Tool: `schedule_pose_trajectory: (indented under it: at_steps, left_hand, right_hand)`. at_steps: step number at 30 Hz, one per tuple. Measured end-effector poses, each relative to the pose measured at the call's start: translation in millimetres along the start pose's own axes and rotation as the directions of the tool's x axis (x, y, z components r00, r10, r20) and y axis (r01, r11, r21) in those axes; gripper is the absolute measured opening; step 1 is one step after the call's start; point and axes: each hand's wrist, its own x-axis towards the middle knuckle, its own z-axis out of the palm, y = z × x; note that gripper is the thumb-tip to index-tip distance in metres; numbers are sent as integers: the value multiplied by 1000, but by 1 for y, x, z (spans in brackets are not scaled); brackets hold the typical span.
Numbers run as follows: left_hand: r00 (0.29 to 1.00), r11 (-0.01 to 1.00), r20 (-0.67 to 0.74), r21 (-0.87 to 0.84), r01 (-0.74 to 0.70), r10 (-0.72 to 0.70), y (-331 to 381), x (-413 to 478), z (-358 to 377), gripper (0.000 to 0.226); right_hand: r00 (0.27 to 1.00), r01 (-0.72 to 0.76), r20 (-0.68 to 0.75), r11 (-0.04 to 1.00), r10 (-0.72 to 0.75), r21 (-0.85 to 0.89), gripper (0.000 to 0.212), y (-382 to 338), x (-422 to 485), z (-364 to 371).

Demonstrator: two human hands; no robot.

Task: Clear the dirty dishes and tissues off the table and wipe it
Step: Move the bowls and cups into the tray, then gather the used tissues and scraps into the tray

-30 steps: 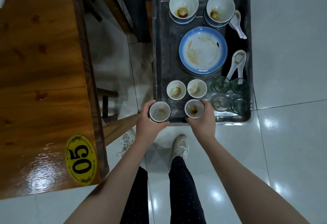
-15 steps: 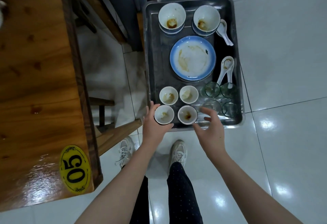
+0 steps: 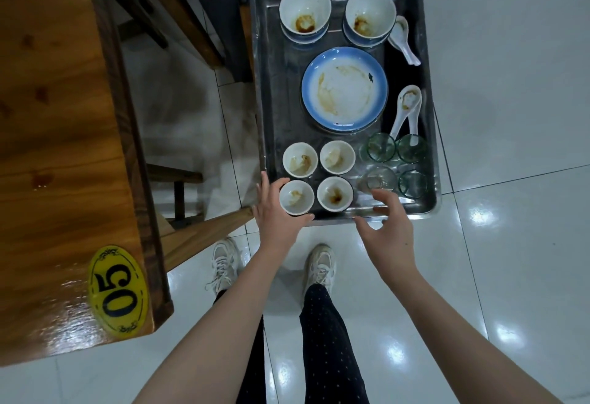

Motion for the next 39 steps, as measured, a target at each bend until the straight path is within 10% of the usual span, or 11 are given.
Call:
schedule_pose_trajectory:
  at_steps: [8, 26, 39]
  left_hand:
    - [995, 959, 55, -265, 96, -84, 16, -31, -38, 93]
    - [990, 955, -53, -260, -139, 130, 177, -110, -216, 61]
    - [966, 922, -237, -343, -182, 102, 98, -148, -401, 55]
  right_hand:
    - [1000, 19, 17, 999, -20, 38, 47, -45, -6, -38]
    - [946, 285, 100, 937, -309, 201, 48, -212, -52, -157]
    - [866, 462, 156, 879, -475, 113, 44, -337, -105, -75]
